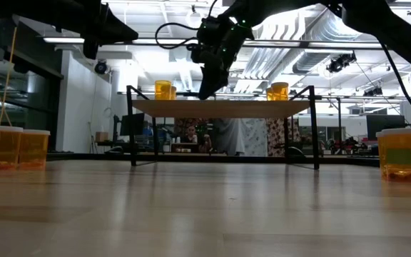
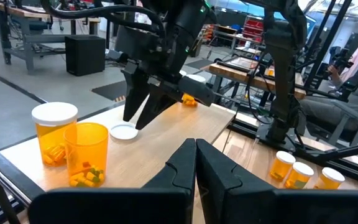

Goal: Pick and place medicine bottles onto shelf by color
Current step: Put the yellow pill bottle on the shelf

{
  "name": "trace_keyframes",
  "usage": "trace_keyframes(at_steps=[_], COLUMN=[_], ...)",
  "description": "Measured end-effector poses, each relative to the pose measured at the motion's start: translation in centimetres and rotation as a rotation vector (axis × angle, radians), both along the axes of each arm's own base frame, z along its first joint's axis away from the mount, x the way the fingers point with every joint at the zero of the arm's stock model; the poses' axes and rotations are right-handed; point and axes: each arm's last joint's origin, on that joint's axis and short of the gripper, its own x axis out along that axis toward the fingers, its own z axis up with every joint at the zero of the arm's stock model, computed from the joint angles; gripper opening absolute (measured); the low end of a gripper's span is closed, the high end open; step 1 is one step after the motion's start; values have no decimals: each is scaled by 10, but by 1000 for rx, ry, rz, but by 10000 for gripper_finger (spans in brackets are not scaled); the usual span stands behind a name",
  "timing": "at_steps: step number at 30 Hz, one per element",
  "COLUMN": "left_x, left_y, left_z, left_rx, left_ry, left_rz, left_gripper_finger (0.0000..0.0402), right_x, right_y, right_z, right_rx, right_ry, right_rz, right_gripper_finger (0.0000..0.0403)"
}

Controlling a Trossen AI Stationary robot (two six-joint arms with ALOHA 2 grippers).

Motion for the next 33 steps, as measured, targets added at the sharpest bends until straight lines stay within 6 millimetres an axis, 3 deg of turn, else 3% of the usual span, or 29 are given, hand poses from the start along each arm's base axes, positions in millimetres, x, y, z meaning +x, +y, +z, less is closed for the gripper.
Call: trace_keyframes(at_steps=[8, 16, 24, 28, 33], left_x=[0, 0, 0, 0, 0], left_y=[0, 0, 0, 0, 0], left_z=[0, 0, 0, 0, 0], left_rx=[-6, -6, -6, -6, -5], left_ry=[-4, -4, -4, -4, -3], left_rz=[0, 0, 0, 0, 0], left_gripper_finger=[1, 1, 1, 1, 1], right_x=[0, 2, 1, 0, 0], right_y=[0, -1, -2, -3, -3], right_z=[-4, -18, -18, -19, -19], right_rx=[5, 12, -10, -21, -26], right_ry=[9, 25, 34, 48, 50], right_rz=[-22, -18, -21, -21, -15], right_gripper_finger=[172, 174, 174, 161, 106])
